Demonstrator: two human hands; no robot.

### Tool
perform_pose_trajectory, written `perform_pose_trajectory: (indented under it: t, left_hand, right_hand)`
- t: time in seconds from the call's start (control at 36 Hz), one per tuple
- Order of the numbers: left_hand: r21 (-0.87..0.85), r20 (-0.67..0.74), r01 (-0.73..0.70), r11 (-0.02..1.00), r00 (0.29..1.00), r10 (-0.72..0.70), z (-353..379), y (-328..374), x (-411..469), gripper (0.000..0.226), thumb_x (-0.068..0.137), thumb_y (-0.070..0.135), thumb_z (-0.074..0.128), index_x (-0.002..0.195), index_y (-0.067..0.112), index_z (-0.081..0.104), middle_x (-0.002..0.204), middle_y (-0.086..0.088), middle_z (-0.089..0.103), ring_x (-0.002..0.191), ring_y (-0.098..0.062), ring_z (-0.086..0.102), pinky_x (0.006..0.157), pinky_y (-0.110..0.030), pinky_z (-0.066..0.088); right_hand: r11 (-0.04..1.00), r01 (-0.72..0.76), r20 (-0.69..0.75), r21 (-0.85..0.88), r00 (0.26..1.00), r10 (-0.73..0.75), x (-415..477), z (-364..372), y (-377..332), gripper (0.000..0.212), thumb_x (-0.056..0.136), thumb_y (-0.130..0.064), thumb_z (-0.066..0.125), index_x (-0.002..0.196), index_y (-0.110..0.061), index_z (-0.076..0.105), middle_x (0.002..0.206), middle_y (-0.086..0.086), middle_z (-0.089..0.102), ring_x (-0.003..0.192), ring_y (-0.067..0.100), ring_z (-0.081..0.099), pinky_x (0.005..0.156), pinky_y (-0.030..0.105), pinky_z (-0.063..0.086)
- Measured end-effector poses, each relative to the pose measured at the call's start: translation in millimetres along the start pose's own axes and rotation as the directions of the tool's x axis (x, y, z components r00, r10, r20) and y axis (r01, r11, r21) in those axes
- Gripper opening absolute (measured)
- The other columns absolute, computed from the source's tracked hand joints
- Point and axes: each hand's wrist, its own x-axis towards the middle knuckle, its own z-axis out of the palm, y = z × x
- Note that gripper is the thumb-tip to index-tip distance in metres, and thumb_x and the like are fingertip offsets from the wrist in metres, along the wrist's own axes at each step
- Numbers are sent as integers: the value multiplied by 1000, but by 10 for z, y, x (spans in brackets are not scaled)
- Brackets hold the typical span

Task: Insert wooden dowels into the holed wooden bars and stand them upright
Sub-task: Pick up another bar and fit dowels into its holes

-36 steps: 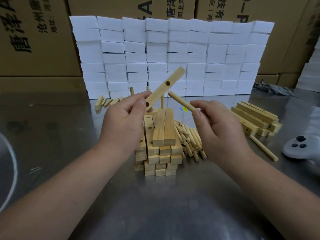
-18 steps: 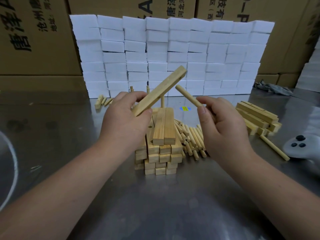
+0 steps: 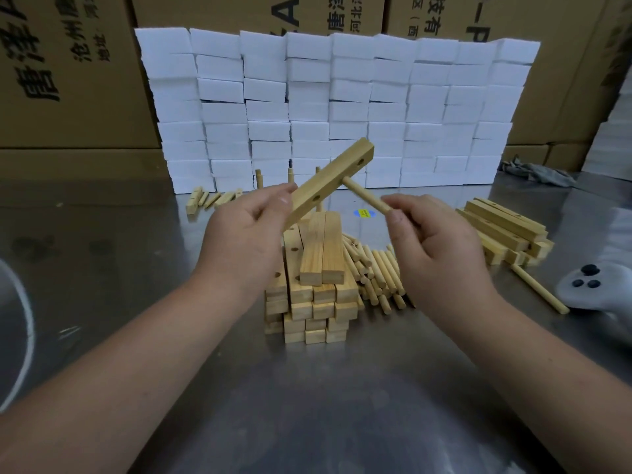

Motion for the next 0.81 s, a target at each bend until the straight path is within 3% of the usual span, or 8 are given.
perform_pose_trajectory:
  t: [0.11,0.19,0.28,0.39,0.47,0.58,0.69,0.81]
  left_hand:
    - [-311,10,212,926,976,-219,13,60,73,29,98,20,39,90,30,64,70,6,52,56,-5,48,59,-19,45]
    - [-568,86,319,759,940,-331,26,110,101,23,98,14,41,97,11,63,75,-2,50,59,-8,48,56,-20,46]
    - [-646,166,353,676,930,-327,39,147,86,26,98,14,40,109,0,58,84,-8,51,63,-10,48,54,-19,46]
    - [-626,187,335,704,941,-282,44,187,54,27,100,17,36,114,3,54,80,-6,62,55,-9,56,56,-20,50]
    - [-572,210,326,753,945,-249,43,200,40,30,101,23,30,103,9,57,70,-1,67,55,-11,60,56,-24,53]
    - [-418,182,271,867,960,-213,55,189,12,36,102,25,27,92,15,60,69,3,70,58,-9,64,54,-24,52]
    - [-198,148,164,966,980,-136,58,165,-22,45,102,31,25,87,8,61,61,7,66,53,-5,61,49,-17,48]
    - [-77,101,75,994,993,-67,57,119,-42,44,101,34,26,82,13,60,55,9,60,47,0,53,45,-12,42]
  right_hand:
    - [992,119,114,31,986,-122,-51,18,-74,30,88,-23,47,107,-13,68,71,-16,47,68,-1,47,62,16,37]
    - [984,175,146,36,973,-178,-80,42,-109,28,87,-23,50,106,-14,69,72,-12,50,66,0,45,61,18,39]
    - [981,192,161,36,967,-195,-88,49,-128,30,89,-27,49,108,-14,69,74,-10,52,69,-2,45,63,14,39]
    - [981,191,164,36,967,-195,-86,35,-137,36,89,-32,44,108,-16,69,74,-10,53,68,-1,45,62,13,38]
    - [983,180,165,29,969,-182,-86,36,-132,35,89,-33,44,107,-17,69,74,-11,52,67,-2,46,60,14,37]
    - [987,162,107,12,981,-163,-81,45,-129,29,88,-27,48,105,-17,70,71,-12,49,64,5,47,56,22,40]
    - [982,186,105,33,976,-189,-86,32,-147,35,87,-31,42,101,-18,70,69,-11,49,62,6,46,54,23,39]
    - [983,180,120,35,976,-182,-87,26,-153,37,86,-32,40,101,-18,71,70,-10,50,63,3,47,54,24,41]
